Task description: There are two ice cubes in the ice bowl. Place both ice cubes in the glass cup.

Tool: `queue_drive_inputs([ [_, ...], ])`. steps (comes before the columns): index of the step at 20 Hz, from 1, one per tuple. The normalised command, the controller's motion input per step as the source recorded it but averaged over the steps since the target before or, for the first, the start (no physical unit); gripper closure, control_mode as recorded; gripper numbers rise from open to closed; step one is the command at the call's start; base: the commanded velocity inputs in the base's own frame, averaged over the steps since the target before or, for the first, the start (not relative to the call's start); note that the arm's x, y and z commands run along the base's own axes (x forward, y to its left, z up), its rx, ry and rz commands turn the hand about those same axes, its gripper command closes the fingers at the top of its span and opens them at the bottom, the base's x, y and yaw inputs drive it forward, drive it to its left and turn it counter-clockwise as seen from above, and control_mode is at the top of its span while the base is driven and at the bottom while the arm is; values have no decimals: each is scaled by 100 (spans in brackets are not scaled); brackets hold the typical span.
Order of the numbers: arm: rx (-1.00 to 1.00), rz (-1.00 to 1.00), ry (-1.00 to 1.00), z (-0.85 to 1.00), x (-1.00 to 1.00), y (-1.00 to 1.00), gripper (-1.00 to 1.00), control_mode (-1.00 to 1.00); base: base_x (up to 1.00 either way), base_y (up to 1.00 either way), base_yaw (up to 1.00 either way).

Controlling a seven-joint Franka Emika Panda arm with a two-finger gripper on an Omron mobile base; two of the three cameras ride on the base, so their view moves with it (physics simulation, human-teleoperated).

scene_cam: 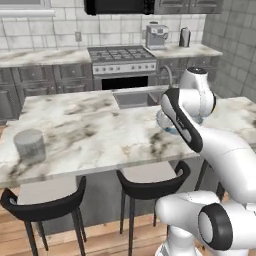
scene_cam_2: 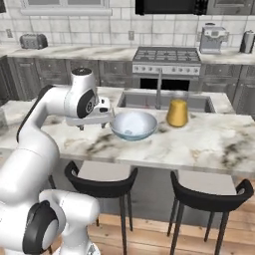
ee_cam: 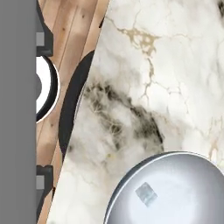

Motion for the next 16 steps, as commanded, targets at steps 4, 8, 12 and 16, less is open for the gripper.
queue_drive_inputs([
  [4, 0, 0, 0, 0, 0, 0, -100, 100, 65, -85, -5],
  [8, 0, 0, 0, 0, 0, 0, -100, 100, 100, -8, 0],
  [12, 0, 0, 0, 0, 0, 0, -100, 100, 100, 3, -1],
  [16, 0, -1, 1, 0, 25, 0, -100, -100, 75, 8, -2],
])
